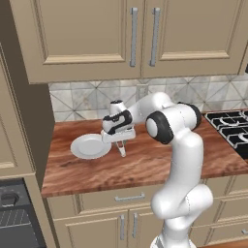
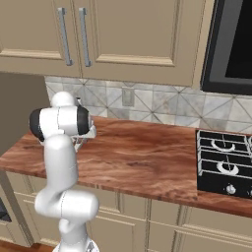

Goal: Pick up the tongs from the counter and place them near the plate next to the oven.

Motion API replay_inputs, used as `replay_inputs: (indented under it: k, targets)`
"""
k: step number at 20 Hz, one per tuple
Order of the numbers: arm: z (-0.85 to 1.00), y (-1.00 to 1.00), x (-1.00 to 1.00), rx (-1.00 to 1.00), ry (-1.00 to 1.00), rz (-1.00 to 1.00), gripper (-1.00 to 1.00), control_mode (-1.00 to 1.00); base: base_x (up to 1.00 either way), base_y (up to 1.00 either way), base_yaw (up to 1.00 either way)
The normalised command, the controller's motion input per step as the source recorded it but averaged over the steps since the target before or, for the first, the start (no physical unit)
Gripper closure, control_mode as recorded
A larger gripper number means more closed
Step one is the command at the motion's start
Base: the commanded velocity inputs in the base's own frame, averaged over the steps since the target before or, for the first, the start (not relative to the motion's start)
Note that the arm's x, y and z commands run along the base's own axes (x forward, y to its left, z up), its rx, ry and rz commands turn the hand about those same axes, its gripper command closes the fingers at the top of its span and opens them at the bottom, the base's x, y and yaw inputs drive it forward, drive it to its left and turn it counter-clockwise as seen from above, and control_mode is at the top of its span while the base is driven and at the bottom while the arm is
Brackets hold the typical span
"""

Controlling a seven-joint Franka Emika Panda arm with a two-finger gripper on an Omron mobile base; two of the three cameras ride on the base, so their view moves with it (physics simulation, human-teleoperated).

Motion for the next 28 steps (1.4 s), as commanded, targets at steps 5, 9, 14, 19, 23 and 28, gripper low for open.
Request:
replay_inputs:
  k: [5, 9, 14, 19, 23, 28]
  targets:
    - [0.0, -0.02, 0.0, 0.0, -0.07, 0.0, -1.0, -1.0, 0.0, 0.0, 0.0]
    - [0.08, -0.02, -0.04, 0.0, -0.14, 0.0, -1.0, -1.0, 0.0, 0.0, 0.0]
    - [0.26, 0.0, -0.24, 0.0, -0.19, 0.0, -1.0, -1.0, 0.0, 0.0, 0.0]
    - [0.36, 0.0, -0.61, 0.0, -0.21, 0.0, -1.0, -1.0, 0.0, 0.0, 0.0]
    - [0.44, 0.0, -0.81, 0.0, -0.2, 0.0, -1.0, -1.0, 0.0, 0.0, 0.0]
    - [0.68, -0.1, -0.94, 0.0, -0.21, 0.0, -1.0, -1.0, 0.0, 0.0, 0.0]
